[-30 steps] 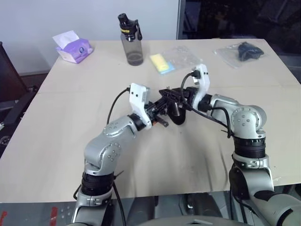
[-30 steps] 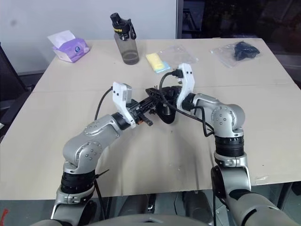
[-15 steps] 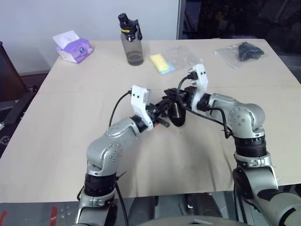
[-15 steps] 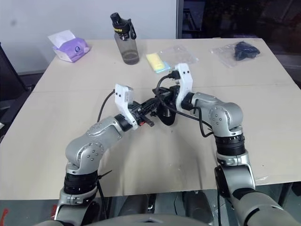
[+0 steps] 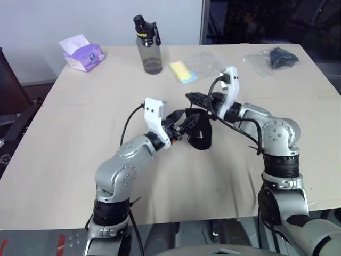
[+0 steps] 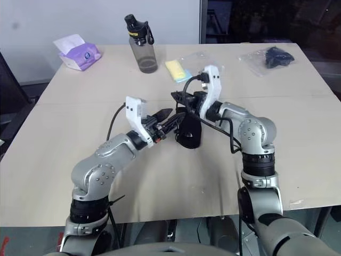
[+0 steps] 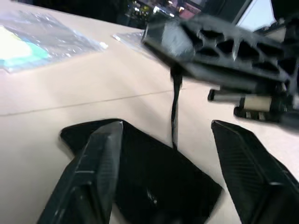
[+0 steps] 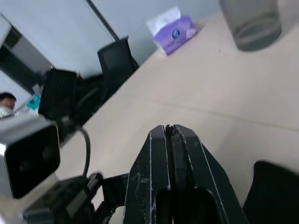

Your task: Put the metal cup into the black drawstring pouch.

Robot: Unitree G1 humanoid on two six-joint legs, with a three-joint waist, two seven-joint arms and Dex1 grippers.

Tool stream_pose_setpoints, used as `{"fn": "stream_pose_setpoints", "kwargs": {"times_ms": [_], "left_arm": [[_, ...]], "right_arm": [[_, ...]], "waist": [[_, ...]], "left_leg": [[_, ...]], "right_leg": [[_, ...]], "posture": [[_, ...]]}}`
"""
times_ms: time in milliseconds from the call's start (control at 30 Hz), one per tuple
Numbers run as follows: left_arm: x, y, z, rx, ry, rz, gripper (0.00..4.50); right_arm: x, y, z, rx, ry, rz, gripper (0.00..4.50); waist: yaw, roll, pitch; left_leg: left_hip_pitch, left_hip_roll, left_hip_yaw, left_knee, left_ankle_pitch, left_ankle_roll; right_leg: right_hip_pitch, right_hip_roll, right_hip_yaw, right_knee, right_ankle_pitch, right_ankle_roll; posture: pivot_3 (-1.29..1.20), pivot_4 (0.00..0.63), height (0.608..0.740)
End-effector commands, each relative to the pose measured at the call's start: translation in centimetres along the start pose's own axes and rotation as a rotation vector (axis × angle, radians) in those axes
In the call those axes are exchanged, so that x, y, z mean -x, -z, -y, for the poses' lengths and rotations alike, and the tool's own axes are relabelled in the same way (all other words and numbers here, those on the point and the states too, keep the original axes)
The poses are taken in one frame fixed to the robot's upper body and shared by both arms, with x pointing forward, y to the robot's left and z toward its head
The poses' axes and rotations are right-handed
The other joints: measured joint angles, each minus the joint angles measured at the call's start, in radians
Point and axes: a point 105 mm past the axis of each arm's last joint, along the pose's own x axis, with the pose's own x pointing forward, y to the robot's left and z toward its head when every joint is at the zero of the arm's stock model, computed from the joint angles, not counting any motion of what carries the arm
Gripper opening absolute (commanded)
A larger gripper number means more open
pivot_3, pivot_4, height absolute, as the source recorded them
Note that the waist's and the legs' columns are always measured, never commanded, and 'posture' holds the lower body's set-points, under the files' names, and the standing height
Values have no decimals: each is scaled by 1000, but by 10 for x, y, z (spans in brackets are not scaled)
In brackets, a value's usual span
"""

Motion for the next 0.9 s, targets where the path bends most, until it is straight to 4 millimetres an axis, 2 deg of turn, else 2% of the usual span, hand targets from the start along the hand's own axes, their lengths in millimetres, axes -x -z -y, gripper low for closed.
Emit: {"fn": "stream_pose_setpoints", "kwargs": {"times_ms": [33,133,300,500,767,900], "left_arm": [[9,-21,6,-54,18,102,2818],[11,-40,5,-67,16,196,2818],[1,-70,9,-133,34,329,2818],[-12,-73,8,-245,40,303,2818],[-21,-80,2,-276,36,317,2818],[-27,-75,2,-283,53,287,2818]], "right_arm": [[3,-50,-12,73,-17,187,0],[6,-71,-20,54,-51,257,0],[7,-90,-39,82,-99,294,0],[5,-98,-56,112,-139,299,0],[3,-95,-59,125,-142,289,0],[4,-96,-65,124,-159,300,0]], "waist": [[1,0,1],[1,0,1],[5,0,1],[2,0,1],[2,0,1],[2,0,1]], "left_leg": [[0,0,0,0,0,0],[0,0,0,0,0,0],[-1,0,0,0,0,0],[-1,0,0,-1,0,0],[-1,0,0,-1,0,0],[-1,0,0,-1,0,0]], "right_leg": [[0,0,0,0,0,0],[-1,0,0,0,0,0],[-1,0,-1,0,0,0],[-1,0,0,-1,1,2],[-1,0,0,-1,1,2],[-1,0,-1,-1,1,2]], "posture": [[0,150,740],[0,150,740],[0,150,740],[0,150,740],[0,150,740],[0,150,740]]}}
